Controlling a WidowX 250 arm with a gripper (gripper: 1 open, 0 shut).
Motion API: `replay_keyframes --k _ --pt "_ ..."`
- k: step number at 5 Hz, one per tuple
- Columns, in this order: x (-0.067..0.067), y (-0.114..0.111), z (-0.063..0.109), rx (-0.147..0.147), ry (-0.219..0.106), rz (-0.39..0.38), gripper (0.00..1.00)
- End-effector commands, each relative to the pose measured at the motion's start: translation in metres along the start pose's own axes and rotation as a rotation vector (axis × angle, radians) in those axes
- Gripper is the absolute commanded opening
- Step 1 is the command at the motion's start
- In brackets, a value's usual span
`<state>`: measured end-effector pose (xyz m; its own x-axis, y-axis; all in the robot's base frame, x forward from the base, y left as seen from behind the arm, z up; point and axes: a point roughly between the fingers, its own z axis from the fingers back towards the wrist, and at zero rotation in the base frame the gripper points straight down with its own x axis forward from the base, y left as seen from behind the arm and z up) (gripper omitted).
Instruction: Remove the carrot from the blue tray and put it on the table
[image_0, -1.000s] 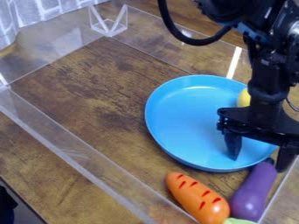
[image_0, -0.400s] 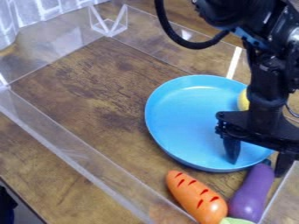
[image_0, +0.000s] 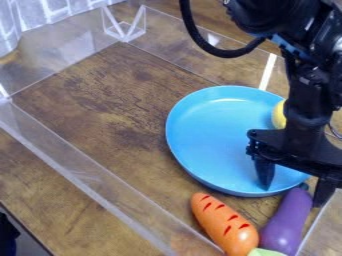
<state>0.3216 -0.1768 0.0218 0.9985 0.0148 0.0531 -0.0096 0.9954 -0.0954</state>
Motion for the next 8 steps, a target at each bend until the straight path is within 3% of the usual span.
replay_keyframes --k 1,8 --pt "-0.0110 -0.0007 -0.0077 0.029 0.048 -0.010 1.00" --pt "-0.0173 -0.0005 -0.0121 0.092 0.157 -0.006 1.00"
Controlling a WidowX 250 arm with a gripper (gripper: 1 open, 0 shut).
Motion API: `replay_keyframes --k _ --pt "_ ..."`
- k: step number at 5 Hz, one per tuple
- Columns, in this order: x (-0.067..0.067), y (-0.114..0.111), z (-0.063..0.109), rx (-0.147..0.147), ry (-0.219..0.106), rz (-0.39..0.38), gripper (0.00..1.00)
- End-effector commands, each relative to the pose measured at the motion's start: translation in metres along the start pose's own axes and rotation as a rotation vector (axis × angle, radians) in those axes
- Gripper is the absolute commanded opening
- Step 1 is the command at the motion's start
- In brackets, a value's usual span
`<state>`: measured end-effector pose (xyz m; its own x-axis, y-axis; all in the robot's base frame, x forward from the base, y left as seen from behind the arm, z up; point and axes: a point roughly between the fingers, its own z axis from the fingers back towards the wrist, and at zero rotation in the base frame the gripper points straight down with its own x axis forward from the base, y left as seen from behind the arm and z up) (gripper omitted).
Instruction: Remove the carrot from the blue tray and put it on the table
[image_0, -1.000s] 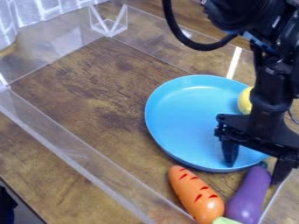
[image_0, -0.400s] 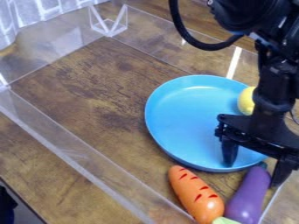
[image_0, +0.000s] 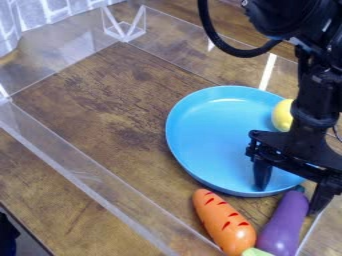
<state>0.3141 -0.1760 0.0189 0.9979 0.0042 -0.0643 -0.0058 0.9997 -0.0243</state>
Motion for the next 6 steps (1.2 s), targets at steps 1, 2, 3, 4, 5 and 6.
replay_keyframes --k 1,2,3,4,5,6 --pt "-0.0093 -0.0025 -0.0107 0.028 0.053 -0.003 1.00" --pt "-0.0100 -0.0032 -0.0107 0.034 0.066 -0.003 1.00" --pt "-0.0105 -0.0046 -0.0103 0.039 0.079 -0.002 1.00" --pt "-0.0091 -0.0054 -0.0096 0.043 0.082 -0.005 0.00" --pt "-0.0081 -0.0061 -0.0091 0.042 0.082 -0.015 0.00" --pt "-0.0070 -0.0061 -0.0094 0.038 0.084 -0.025 0.00"
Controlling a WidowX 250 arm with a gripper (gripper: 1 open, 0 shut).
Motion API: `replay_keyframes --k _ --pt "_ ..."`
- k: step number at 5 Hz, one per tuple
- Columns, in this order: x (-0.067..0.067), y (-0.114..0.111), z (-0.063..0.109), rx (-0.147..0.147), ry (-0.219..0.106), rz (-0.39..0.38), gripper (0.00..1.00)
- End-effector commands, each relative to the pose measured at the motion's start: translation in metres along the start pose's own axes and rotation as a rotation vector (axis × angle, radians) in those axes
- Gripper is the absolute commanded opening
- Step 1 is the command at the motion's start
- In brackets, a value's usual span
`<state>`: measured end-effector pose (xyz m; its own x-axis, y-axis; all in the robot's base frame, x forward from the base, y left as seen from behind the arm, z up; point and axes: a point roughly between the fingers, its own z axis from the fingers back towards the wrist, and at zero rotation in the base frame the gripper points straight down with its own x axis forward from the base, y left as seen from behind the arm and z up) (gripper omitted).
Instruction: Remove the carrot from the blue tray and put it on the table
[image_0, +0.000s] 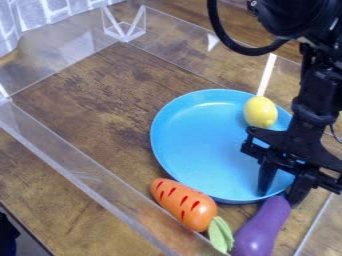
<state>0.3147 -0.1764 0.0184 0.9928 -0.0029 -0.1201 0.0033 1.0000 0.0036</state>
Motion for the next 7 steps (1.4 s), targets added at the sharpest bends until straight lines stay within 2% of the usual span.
replay_keyframes --k 1,7 --pt "-0.0063 -0.0056 -0.0086 0.002 0.030 -0.028 0.00" --pt "-0.0008 0.0032 -0.0071 -0.050 0.039 -0.091 0.00"
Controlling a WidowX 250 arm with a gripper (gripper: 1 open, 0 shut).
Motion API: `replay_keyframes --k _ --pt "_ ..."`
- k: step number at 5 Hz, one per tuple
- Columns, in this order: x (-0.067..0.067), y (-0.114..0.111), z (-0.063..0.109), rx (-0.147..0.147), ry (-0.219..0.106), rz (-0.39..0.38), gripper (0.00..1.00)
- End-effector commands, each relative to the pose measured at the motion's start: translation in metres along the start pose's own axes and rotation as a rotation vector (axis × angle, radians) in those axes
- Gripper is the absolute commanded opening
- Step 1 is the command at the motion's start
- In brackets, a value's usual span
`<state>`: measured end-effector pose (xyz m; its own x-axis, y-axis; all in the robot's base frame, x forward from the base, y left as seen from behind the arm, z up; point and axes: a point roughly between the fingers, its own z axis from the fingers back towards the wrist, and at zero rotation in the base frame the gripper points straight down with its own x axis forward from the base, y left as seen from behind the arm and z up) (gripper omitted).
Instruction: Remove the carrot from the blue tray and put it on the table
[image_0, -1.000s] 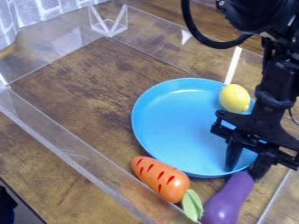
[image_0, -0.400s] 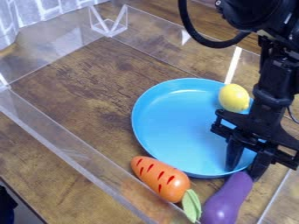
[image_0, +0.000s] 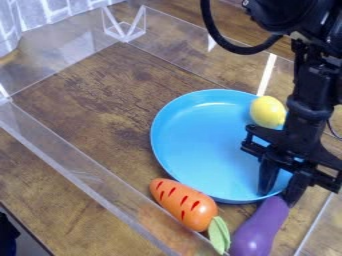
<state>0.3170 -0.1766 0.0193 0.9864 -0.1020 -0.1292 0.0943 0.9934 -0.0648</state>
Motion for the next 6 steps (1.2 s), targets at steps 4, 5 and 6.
replay_keyframes --k 4,5,6 --pt "-0.0001 0.0032 -0.0067 -0.032 0.032 -0.038 0.00" --pt "0.0008 0.0030 -0.0066 -0.041 0.033 -0.050 0.00" --pt "0.0018 0.0031 -0.0066 -0.050 0.034 -0.062 0.00"
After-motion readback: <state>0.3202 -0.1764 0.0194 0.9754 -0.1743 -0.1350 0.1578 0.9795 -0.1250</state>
